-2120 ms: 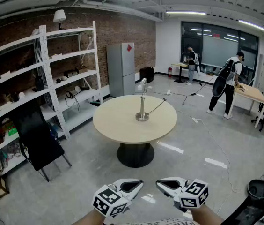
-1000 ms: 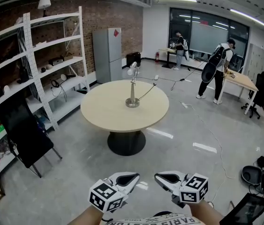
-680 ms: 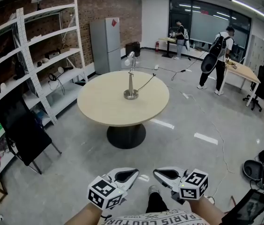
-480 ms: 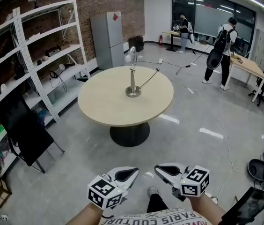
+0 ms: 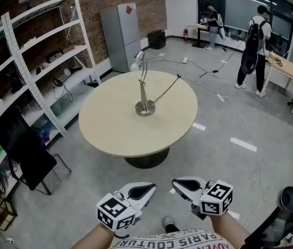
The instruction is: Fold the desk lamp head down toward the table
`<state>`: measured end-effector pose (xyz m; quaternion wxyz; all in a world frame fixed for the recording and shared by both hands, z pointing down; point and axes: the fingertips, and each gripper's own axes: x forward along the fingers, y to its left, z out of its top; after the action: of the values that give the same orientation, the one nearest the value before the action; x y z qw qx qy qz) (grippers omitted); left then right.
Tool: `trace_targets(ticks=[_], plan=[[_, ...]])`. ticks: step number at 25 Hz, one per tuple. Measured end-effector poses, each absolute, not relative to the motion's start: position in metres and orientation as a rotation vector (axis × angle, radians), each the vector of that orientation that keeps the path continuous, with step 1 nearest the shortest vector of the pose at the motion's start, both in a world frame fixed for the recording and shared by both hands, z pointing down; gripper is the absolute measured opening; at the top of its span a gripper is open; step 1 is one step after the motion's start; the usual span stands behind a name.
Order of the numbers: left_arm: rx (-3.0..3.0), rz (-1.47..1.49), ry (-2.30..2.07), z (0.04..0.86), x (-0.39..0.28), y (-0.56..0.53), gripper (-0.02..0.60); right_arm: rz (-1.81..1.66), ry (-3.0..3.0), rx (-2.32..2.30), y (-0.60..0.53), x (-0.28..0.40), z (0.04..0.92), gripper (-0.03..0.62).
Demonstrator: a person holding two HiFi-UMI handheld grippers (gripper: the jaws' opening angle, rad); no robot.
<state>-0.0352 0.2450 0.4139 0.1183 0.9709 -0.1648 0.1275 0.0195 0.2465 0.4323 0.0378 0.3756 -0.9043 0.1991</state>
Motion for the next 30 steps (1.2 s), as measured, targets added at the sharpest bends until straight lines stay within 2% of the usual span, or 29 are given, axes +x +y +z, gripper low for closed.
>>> trace_targets(ticks=[9, 19, 30], plan=[[2.910, 0.409, -0.495, 0.400, 0.041, 0.182, 0.002, 0.603, -2.807, 1.157, 0.176, 0.096, 0.424, 0.003], [2.875, 0.459, -0.606, 0.412, 0.047, 0.129, 0.002, 0.573, -2.817, 1.208, 0.129, 0.121, 0.421, 0.003], [2.842, 0.405, -0.588, 0.427, 0.050, 0.005, 0.002, 0.619, -2.767, 1.212, 0.012, 0.126, 0.435, 0.003]])
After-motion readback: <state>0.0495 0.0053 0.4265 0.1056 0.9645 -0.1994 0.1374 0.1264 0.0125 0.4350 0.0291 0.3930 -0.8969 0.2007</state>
